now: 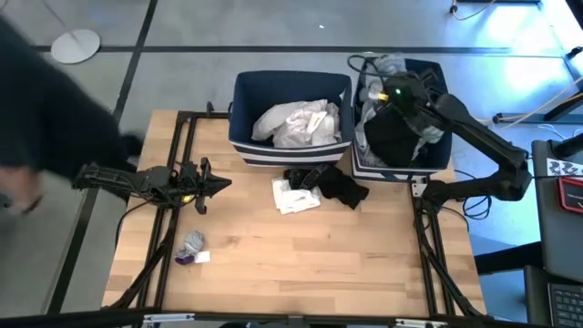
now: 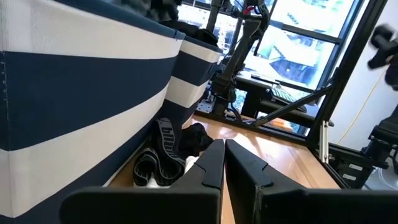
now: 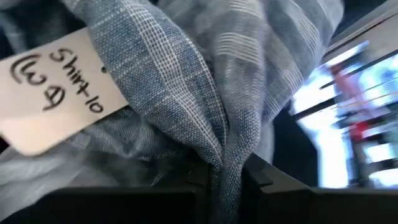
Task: Sort clothes
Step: Put the light blue checkered polo into the right blue laundry organizer
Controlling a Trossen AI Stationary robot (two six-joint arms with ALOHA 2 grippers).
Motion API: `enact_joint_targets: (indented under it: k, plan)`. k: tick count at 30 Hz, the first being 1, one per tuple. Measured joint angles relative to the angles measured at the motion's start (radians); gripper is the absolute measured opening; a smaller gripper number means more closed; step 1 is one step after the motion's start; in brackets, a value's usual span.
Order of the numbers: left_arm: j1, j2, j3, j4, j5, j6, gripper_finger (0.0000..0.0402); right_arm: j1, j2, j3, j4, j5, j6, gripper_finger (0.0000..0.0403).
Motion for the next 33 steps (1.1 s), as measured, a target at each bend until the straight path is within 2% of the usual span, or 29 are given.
enact_joint_targets:
  k: [5, 9, 17, 26, 29, 33]
  plan:
    - [0.000, 0.000, 0.000, 0.000, -0.010, 0.001, 0.0004, -0.102, 0.027, -0.081, -0.014, -0.256, 0.099, 0.0037]
    - [0.000, 0.000, 0.000, 0.000, -0.014, -0.002, 0.0004, -0.156, 0.061, -0.152, 0.006, -0.366, 0.113, 0.0037]
    - [0.000, 0.000, 0.000, -0.005, -0.014, -0.003, 0.0004, -0.200, 0.143, -0.281, 0.124, -0.442, 0.131, 0.0037]
    - [0.000, 0.000, 0.000, -0.006, -0.014, -0.004, 0.0004, -0.199, 0.173, -0.261, 0.128, -0.438, 0.136, 0.0042]
    - [0.000, 0.000, 0.000, -0.007, -0.014, -0.004, 0.0004, -0.198, 0.176, -0.222, 0.073, -0.427, 0.137, 0.0069]
    - [0.000, 0.000, 0.000, -0.007, -0.015, -0.005, 0.0004, -0.197, 0.177, -0.144, -0.023, -0.427, 0.137, 0.0129]
